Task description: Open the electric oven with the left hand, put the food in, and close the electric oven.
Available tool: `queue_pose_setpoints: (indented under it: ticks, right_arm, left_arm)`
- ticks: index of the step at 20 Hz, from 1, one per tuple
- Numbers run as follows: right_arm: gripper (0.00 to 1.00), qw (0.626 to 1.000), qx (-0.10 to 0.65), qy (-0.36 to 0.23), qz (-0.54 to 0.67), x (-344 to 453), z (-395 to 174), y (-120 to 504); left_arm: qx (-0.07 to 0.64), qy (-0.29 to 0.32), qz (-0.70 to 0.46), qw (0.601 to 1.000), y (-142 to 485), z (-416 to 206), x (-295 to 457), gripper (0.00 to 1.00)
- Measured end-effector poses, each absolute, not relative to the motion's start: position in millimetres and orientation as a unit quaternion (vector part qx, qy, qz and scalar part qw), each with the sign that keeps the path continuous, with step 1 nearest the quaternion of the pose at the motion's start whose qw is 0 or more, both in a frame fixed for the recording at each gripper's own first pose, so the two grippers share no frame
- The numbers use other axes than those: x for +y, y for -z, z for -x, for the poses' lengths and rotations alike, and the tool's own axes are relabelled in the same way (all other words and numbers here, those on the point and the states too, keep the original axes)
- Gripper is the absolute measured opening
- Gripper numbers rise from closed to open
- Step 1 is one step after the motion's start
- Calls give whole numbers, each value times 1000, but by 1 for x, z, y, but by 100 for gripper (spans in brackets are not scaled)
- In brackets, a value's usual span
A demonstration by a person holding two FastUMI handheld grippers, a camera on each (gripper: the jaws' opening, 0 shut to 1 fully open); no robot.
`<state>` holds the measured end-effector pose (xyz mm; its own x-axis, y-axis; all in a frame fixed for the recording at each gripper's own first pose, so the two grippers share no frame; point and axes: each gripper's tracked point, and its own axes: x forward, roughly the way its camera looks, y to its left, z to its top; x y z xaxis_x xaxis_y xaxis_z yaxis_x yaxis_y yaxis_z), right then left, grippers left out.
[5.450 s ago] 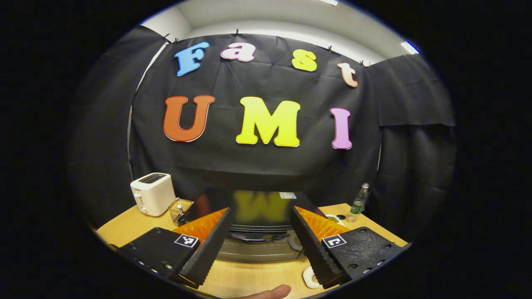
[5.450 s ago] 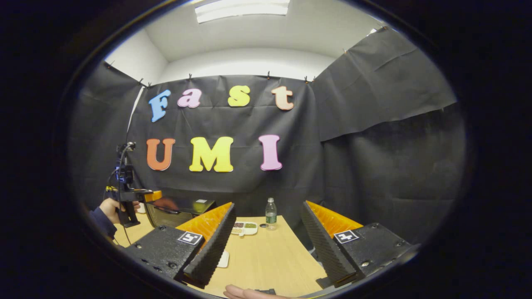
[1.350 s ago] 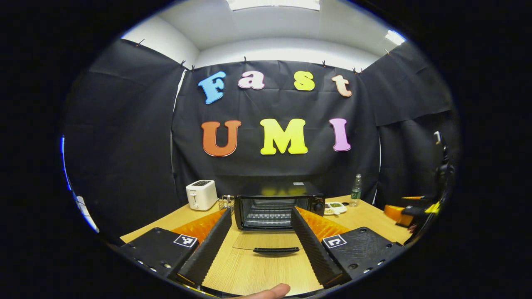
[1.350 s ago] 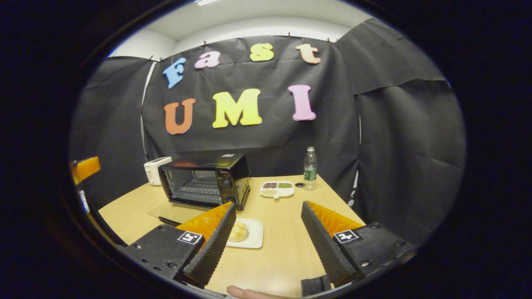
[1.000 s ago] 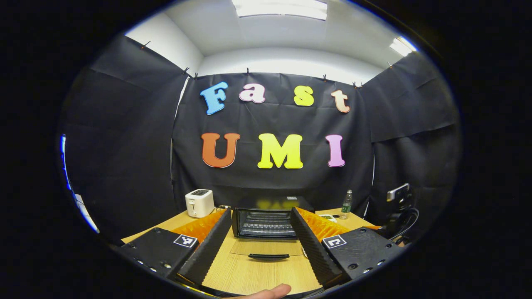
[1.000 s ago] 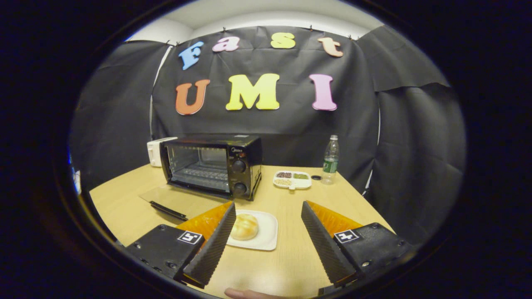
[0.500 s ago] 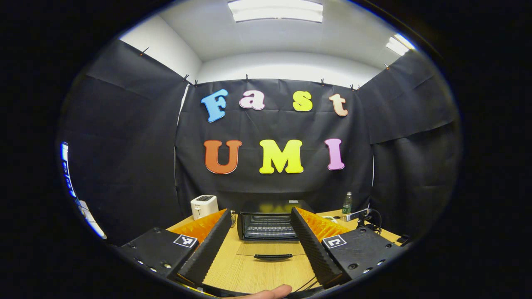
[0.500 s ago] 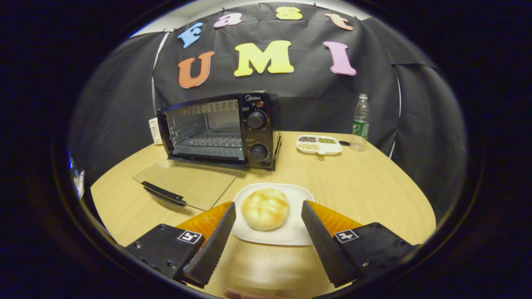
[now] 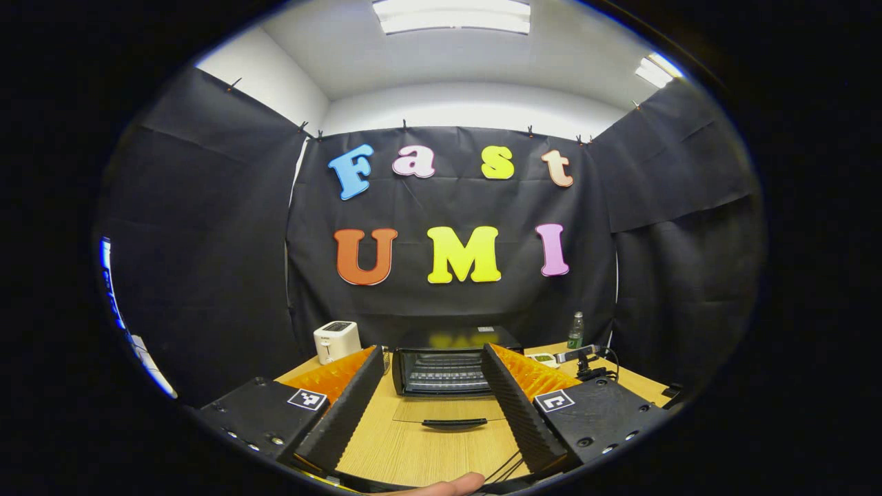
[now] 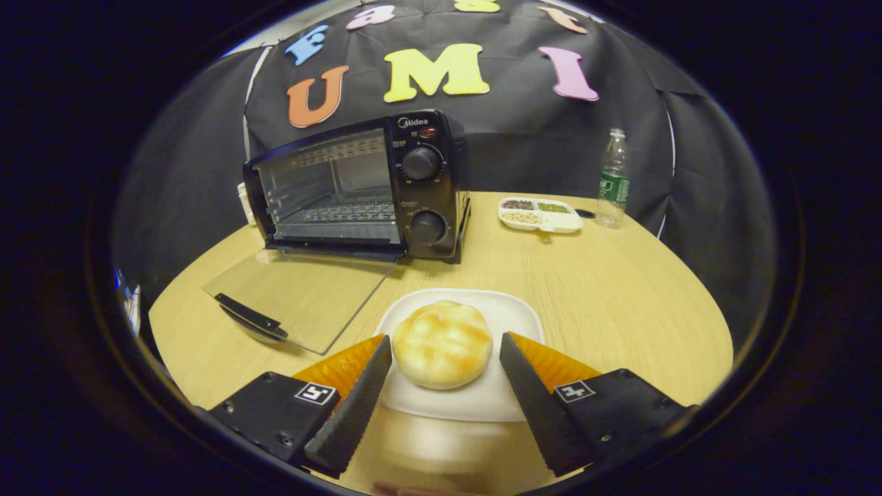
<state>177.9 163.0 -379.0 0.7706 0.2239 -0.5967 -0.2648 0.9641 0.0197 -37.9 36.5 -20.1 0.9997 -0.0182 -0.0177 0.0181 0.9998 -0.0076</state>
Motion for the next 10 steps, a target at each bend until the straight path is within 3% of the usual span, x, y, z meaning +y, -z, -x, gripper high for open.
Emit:
queue_pose_setpoints:
  ticks: [4, 5, 6, 9, 10]
  right_arm:
    - [96, 935, 328, -127, 39, 167, -188, 385]
    - [96, 936, 328, -126, 38, 167, -189, 385]
    - [95, 936, 327, -125, 36, 167, -188, 385]
    - [89, 944, 309, -115, 26, 162, -187, 376]
    - [87, 946, 303, -114, 19, 161, -185, 372]
  left_arm:
    - [13, 20, -12, 1000, 25, 37, 30, 94]
    - [14, 24, -17, 999, 26, 37, 27, 83]
    - [14, 24, -23, 999, 26, 37, 27, 94]
    - [14, 25, -32, 999, 29, 40, 29, 94]
    - [16, 28, -29, 999, 30, 41, 29, 84]
